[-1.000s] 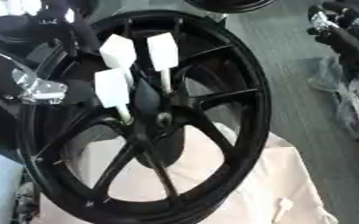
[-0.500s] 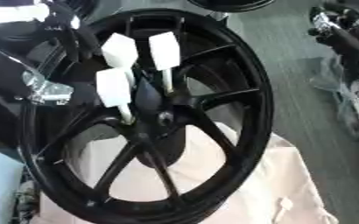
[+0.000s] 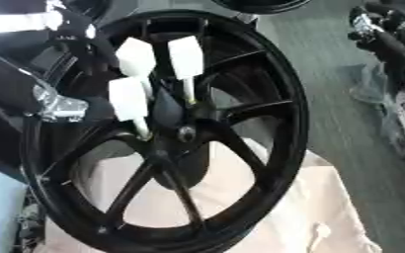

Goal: Pull the pin out of the wheel hub.

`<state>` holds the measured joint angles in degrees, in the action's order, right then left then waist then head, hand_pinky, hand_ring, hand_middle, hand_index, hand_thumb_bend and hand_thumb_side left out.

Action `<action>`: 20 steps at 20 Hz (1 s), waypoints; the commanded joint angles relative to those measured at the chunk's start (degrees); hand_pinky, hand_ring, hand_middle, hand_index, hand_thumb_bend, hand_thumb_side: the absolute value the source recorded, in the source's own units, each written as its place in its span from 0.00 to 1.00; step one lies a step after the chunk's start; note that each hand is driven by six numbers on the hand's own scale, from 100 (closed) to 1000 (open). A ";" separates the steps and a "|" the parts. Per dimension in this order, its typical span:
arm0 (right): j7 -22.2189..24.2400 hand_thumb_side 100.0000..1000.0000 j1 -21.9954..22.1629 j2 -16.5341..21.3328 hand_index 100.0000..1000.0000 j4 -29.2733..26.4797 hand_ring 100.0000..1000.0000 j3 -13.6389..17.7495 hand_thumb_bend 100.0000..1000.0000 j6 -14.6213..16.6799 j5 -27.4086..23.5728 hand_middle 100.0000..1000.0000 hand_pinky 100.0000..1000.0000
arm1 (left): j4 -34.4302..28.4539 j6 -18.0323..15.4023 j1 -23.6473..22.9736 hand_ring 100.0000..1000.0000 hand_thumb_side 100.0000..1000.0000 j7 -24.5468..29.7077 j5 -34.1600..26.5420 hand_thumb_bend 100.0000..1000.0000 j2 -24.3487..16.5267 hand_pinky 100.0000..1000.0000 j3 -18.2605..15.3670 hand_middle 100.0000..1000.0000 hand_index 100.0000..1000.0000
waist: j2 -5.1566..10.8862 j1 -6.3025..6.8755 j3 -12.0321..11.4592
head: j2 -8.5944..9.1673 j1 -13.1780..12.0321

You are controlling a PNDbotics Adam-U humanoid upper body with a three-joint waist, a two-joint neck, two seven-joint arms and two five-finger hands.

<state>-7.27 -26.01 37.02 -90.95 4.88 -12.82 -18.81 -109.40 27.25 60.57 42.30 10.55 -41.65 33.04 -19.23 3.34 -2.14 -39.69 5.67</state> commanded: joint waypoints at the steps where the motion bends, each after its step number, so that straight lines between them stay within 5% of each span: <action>1: 0.15 0.44 -0.74 1.10 0.89 -0.39 0.74 0.39 0.12 0.07 0.36 0.70 0.87 | 0.34 8.50 0.74 0.58 0.44 8.62 0.56 0.37 -0.18 0.75 -0.34 0.58 0.73 | 0.93 -0.31 0.07 | 0.41 -0.10; 20: 0.16 0.45 -0.75 0.95 0.89 -0.38 0.74 0.56 0.11 0.19 0.36 0.70 0.87 | 3.02 7.09 0.36 0.57 0.42 7.99 1.77 0.33 1.24 0.74 0.07 0.57 0.71 | 0.58 -0.45 0.31 | 0.89 -0.15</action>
<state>-7.26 -26.16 36.97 -90.77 4.89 -12.82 -18.80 -106.22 26.95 60.32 42.60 12.13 -39.84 33.42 -19.59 3.27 -1.89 -39.60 5.67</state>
